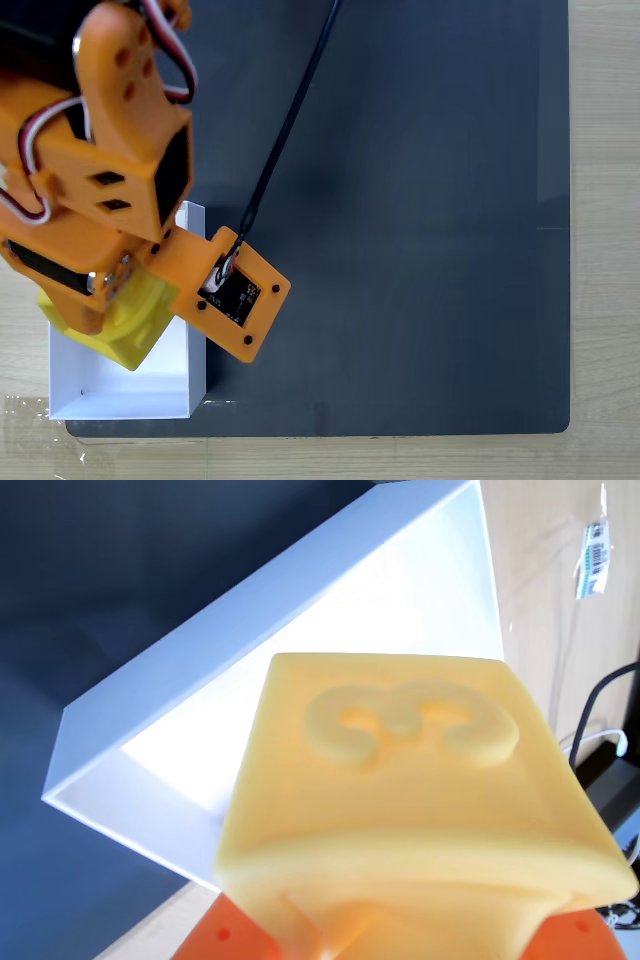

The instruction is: Grasp a yellow block and put it in the box

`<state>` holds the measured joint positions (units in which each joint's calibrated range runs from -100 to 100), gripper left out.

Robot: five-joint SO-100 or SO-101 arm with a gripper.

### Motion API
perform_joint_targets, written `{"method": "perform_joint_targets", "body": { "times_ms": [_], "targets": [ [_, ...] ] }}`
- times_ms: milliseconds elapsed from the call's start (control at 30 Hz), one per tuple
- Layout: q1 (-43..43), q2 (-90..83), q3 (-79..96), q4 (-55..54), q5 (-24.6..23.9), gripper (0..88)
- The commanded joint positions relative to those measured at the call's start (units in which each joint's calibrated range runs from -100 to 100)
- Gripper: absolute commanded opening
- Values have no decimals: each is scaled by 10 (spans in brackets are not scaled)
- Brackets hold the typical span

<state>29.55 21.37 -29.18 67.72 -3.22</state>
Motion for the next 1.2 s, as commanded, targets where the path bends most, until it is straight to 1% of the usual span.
{"method": "perform_joint_targets", "body": {
  "times_ms": [0,533,600,767,833,900,1167],
  "targets": [
    [4,10,-53,-18,9,113],
    [50,107,-111,-18,11,117],
    [52,113,-112,-11,19,155],
    [50,115,-103,-10,47,326],
    [47,115,-103,-10,58,363],
    [43,113,-103,-10,62,380],
    [37,102,-109,-9,63,379]
  ]
}}
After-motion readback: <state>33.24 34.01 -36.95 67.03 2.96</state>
